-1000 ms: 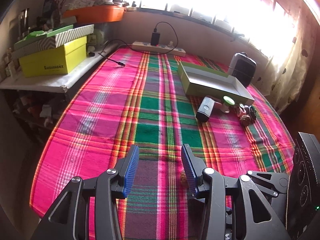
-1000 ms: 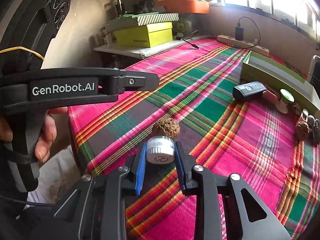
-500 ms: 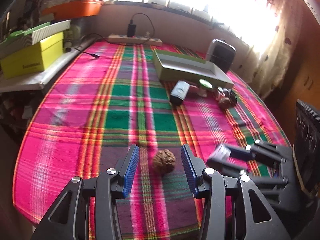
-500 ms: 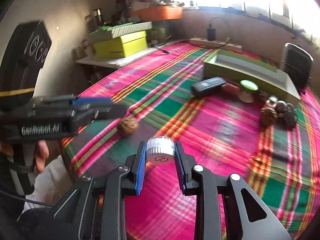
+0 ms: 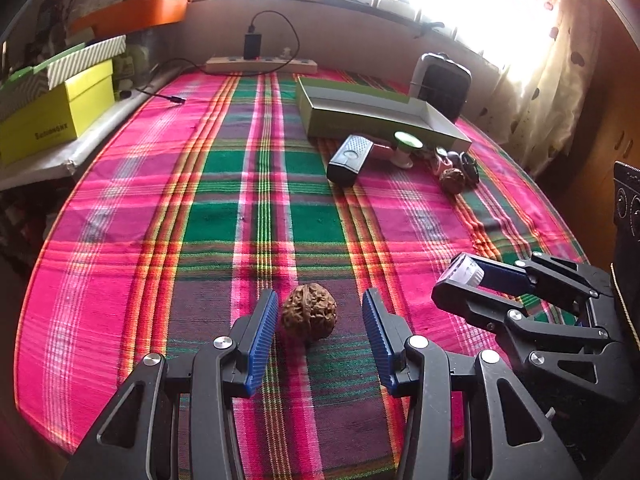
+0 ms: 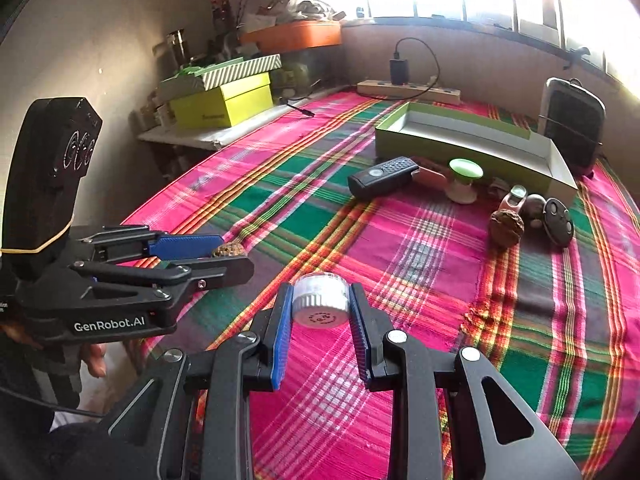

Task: Organize objects
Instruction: 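Lower the left tool onto the walnut and close on it, then carry the walnut with the left tool while the right tool carries the jar into the box lid, then open the left tool on the walnut while the right tool releases the jar, then move the left tool to the black remote while the right tool approaches the second walnut, then close the left tool on the black remote while the right tool grasps the walnut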

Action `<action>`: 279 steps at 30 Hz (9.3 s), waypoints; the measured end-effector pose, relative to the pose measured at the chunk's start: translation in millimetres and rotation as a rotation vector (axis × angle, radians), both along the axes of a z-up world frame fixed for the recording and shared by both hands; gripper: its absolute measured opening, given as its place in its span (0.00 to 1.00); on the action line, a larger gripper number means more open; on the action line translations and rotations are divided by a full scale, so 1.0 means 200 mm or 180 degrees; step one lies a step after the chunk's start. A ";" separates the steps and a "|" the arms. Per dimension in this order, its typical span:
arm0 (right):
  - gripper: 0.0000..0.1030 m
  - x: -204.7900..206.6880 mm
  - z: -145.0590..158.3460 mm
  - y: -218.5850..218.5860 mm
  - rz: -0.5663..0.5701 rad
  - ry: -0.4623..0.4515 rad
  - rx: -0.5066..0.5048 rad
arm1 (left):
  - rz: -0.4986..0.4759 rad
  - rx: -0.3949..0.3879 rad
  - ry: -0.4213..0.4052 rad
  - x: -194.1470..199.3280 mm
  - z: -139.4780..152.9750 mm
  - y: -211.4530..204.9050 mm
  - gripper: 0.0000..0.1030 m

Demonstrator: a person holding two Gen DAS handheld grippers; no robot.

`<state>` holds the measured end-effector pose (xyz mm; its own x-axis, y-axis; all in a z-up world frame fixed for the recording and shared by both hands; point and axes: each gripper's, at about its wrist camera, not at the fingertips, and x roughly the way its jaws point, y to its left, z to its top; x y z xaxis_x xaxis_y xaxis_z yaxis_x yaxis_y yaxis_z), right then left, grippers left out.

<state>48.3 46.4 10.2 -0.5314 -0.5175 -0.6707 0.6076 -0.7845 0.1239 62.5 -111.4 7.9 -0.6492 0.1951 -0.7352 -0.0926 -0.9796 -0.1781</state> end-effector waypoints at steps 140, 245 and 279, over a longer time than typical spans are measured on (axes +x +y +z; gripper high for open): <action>0.28 -1.37 0.03 0.45 -0.1100 -0.0104 0.0400 | -0.0043 -0.0341 -0.0055 -1.35 0.07 0.28 0.26; 0.56 -0.59 0.01 0.45 -0.0868 -0.0220 -0.0004 | -0.0288 -0.0095 0.0150 -0.62 0.05 0.17 0.41; 0.56 -0.67 -0.04 0.35 -0.0944 -0.0358 0.0307 | -0.0335 -0.0226 -0.0044 -0.76 0.00 0.22 0.42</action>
<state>-86.6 116.6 1.5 -0.5692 -0.2828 -0.7720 0.3378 -0.9365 0.0939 -90.1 -67.2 7.6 -0.6176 0.2088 -0.7583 -0.1938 -0.9748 -0.1106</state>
